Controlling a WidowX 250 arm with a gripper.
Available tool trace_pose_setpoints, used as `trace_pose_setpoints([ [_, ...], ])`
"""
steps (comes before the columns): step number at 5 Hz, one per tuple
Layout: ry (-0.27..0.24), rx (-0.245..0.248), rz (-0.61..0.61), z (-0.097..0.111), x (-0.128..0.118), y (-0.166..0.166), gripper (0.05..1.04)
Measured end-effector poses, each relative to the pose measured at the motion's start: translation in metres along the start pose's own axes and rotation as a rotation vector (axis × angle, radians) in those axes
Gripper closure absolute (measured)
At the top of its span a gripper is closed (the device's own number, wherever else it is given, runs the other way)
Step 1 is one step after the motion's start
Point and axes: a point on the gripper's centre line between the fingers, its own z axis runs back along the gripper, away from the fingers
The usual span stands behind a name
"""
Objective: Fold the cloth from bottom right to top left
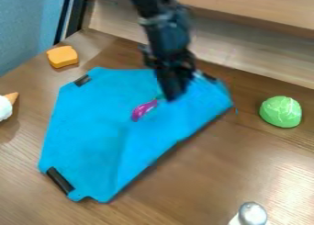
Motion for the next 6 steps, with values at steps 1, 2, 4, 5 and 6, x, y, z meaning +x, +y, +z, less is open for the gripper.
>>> trace_pose_setpoints([
  [1, -0.029, 0.021, 0.083, 0.019, -0.007, 0.038, 1.025],
  [2, -0.063, 0.045, 0.140, 0.039, -0.013, 0.071, 1.025],
  [4, -0.062, 0.052, 0.208, 0.047, -0.023, 0.109, 1.025],
  [5, -0.065, 0.077, 0.253, 0.047, -0.028, 0.118, 0.993],
  [6, -0.050, 0.079, 0.322, 0.038, -0.040, 0.122, 0.835],
])
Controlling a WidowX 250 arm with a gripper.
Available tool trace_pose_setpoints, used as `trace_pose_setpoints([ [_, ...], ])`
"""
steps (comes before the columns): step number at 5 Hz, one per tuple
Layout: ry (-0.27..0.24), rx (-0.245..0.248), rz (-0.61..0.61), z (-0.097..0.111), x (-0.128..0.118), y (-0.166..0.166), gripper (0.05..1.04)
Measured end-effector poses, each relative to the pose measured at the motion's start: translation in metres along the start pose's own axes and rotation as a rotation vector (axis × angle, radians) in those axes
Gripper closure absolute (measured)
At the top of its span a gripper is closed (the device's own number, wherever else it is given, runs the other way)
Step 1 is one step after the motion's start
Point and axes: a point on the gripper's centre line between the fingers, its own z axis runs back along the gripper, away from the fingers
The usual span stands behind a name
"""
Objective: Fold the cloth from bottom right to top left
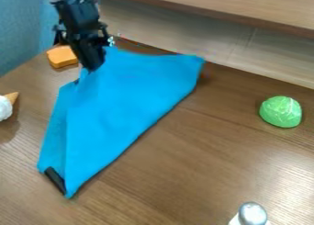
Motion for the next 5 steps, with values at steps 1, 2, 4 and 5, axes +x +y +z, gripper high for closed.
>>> trace_pose_setpoints([
  [1, 0.021, 0.012, 0.010, -0.004, -0.003, -0.003, 0.593],
  [2, 0.027, 0.017, 0.002, -0.007, -0.001, -0.011, 0.263],
  [4, 0.052, 0.057, -0.057, -0.009, 0.007, -0.031, 0.081],
  [5, 0.071, 0.104, -0.150, -0.012, 0.014, -0.057, 0.084],
])
